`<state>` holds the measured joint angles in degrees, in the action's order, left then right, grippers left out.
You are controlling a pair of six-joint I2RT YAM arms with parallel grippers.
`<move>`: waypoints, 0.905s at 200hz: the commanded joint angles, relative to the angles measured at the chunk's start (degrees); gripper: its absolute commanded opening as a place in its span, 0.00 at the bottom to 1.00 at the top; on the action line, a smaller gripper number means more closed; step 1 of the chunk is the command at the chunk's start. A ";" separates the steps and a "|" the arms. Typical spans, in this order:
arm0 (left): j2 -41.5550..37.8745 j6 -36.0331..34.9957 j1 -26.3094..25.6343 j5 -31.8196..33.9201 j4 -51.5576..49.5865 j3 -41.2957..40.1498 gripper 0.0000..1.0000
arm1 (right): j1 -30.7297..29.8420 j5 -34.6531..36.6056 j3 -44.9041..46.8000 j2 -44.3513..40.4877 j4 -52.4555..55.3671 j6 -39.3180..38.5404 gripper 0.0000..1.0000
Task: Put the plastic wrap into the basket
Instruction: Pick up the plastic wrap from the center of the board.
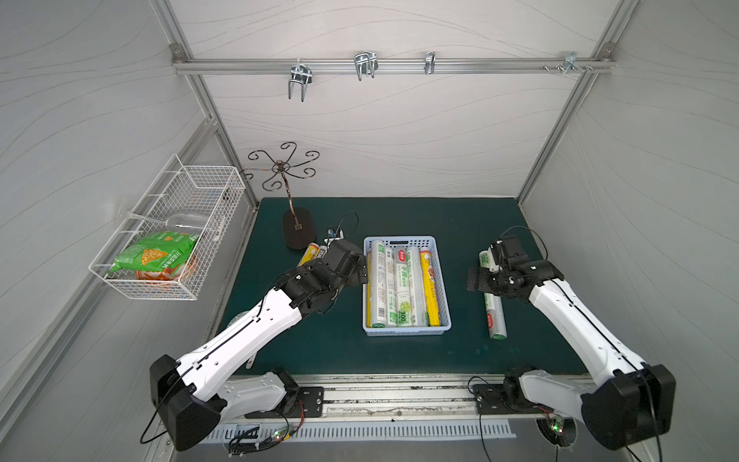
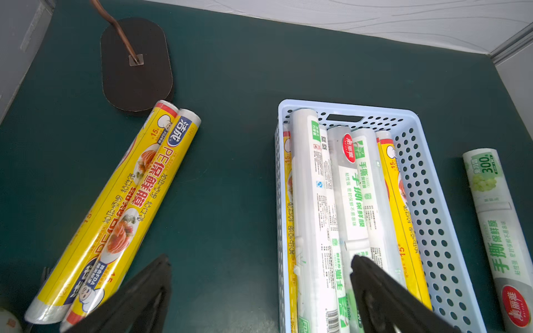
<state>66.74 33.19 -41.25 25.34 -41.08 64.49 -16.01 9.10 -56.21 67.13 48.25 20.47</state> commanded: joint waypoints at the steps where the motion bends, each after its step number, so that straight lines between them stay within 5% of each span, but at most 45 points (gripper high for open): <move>1: -1.10 -0.93 0.61 1.37 1.28 -0.25 1.00 | 1.19 1.44 0.40 0.61 -1.39 -0.15 0.99; 68: -1.38 -0.67 1.75 0.24 1.20 -1.34 0.99 | 9.33 3.10 5.50 3.97 -6.03 7.94 0.99; 181: -1.76 -0.85 2.02 -1.60 2.82 -2.62 1.00 | 17.38 -0.55 10.76 6.06 -10.95 6.75 0.99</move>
<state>65.71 33.01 -39.68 24.51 -40.88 61.67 0.73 9.06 -45.76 71.48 38.39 28.73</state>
